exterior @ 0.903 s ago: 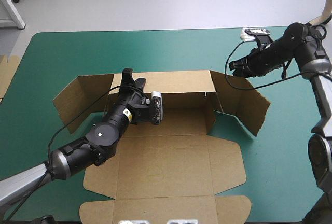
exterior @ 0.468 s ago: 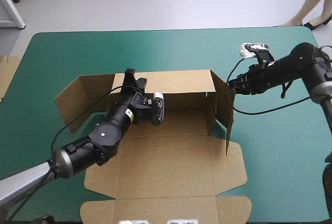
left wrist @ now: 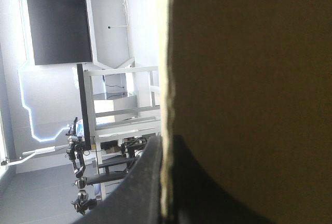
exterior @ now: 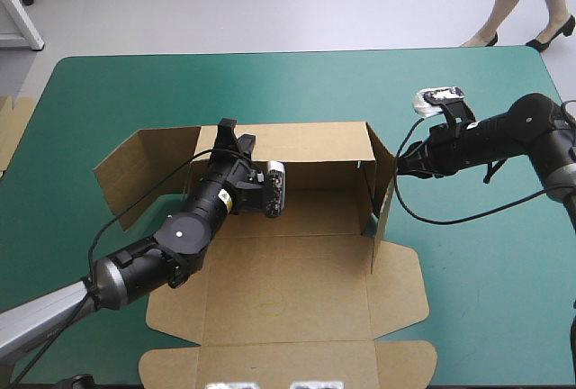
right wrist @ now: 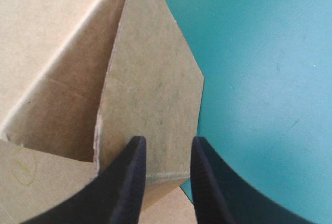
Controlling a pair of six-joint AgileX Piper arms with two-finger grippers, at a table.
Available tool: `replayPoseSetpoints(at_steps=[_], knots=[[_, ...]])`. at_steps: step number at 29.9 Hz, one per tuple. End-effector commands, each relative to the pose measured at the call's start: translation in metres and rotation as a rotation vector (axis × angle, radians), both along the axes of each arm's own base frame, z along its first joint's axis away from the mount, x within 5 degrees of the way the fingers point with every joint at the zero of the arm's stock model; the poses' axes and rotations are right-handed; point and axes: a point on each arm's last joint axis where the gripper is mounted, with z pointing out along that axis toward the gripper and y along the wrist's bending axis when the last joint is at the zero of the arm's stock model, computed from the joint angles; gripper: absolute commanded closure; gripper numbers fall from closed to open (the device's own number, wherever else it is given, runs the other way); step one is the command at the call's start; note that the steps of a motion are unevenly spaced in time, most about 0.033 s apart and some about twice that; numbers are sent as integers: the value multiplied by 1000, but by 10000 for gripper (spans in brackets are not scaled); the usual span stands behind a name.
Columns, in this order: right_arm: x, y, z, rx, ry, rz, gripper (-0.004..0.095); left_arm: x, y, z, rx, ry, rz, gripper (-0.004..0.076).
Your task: Fold the box
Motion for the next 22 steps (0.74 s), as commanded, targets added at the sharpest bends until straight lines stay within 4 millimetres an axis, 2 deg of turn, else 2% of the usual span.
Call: replayPoseSetpoints(at_steps=[1, 14, 18, 22], knots=[[-11, 3, 26, 39, -106, 25, 624, -2, 1, 18, -23, -65, 3, 734], [-22, 8, 17, 16, -112, 219, 607, -2, 1, 18, -26, -64, 4, 734], [-22, 10, 13, 26, -143, 261, 486, -2, 1, 18, -27, -64, 4, 734], [-21, 11, 4, 42, -158, 260, 320, -2, 1, 18, -27, -64, 4, 734]])
